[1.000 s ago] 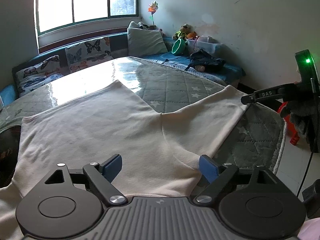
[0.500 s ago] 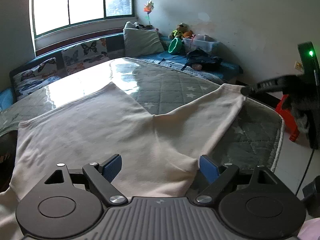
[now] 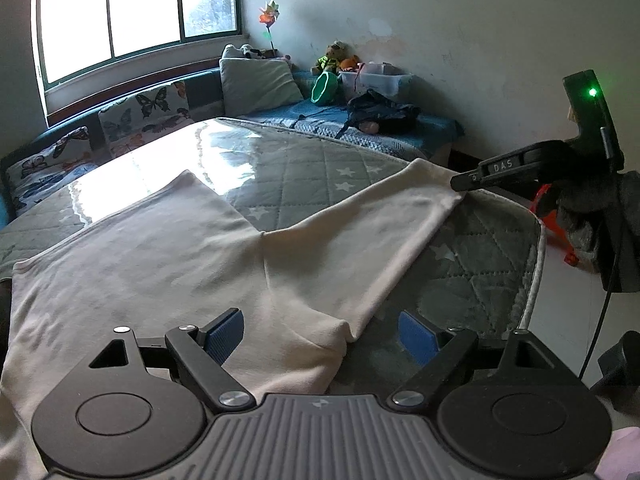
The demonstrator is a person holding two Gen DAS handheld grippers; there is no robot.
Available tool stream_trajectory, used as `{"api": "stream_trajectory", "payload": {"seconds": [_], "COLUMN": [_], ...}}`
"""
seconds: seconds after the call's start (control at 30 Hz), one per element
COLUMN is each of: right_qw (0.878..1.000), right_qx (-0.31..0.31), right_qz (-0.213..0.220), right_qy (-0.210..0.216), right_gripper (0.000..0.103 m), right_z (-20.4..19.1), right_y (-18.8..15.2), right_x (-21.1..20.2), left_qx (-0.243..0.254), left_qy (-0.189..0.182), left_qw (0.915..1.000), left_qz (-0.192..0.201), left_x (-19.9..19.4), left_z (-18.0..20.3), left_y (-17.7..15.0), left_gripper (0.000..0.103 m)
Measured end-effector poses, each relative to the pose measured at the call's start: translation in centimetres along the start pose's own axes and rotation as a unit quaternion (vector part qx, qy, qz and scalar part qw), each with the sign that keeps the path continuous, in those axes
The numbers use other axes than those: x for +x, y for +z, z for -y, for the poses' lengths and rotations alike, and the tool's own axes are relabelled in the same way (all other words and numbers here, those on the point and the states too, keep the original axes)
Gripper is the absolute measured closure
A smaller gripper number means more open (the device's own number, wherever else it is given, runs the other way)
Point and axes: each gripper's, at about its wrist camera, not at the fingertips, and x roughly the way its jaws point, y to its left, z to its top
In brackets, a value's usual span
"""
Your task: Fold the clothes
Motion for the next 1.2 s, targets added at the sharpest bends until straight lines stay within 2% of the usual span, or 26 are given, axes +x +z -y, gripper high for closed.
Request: {"api": "stream_trajectory", "payload": {"seconds": [0.07, 0.1, 0.23, 0.3, 0.37, 0.53, 0.73, 0.9, 1.13, 1.2], "right_qw": [1.000, 1.000, 1.000, 0.999, 0.999, 1.000, 0.998, 0.996, 0.988, 0.988], "right_qx": [0.002, 0.002, -0.019, -0.035, -0.040, -0.012, -0.006, -0.023, -0.056, -0.072], "right_qz": [0.002, 0.003, 0.005, 0.006, 0.007, 0.016, 0.043, 0.058, 0.078, 0.083], "right_qy": [0.006, 0.009, 0.002, -0.004, -0.005, 0.011, 0.043, 0.071, 0.120, 0.110], "right_gripper": [0.071, 0.068, 0.068, 0.072, 0.092, 0.094, 0.094, 0.094, 0.100, 0.100], "right_z": [0.0, -0.1, -0.8, -1.2, -1.3, -0.5, -0.4, -1.9, -5.5, -6.5], "right_y": [-0.1, -0.1, -0.2, -0.3, -0.3, 0.1, 1.9, 3.8, 6.6, 7.0], "right_x": [0.0, 0.0, 0.2, 0.3, 0.4, -0.4, -2.8, -4.4, -6.7, -6.8], "left_qx": [0.000, 0.000, 0.002, 0.002, 0.003, 0.005, 0.012, 0.014, 0.010, 0.009], "left_qy": [0.000, 0.001, 0.000, -0.001, -0.001, -0.001, -0.020, -0.035, -0.056, -0.062], "left_qw": [1.0000, 1.0000, 1.0000, 1.0000, 1.0000, 1.0000, 0.9997, 0.9993, 0.9983, 0.9980], "left_qz": [-0.003, -0.005, -0.007, -0.007, -0.008, -0.008, 0.002, 0.004, 0.011, 0.013], "left_x": [0.2, 0.2, 0.4, 0.4, 0.4, 0.3, 0.2, 0.7, 0.7, 0.7], "left_z": [0.1, 0.1, 0.3, 0.4, 0.5, 0.5, 1.0, 1.2, 1.1, 1.1], "left_y": [0.0, 0.1, 0.2, 0.2, 0.2, 0.2, 0.5, 0.5, 0.4, 0.4], "left_gripper": [0.016, 0.016, 0.016, 0.016, 0.016, 0.016, 0.015, 0.015, 0.014, 0.014]}}
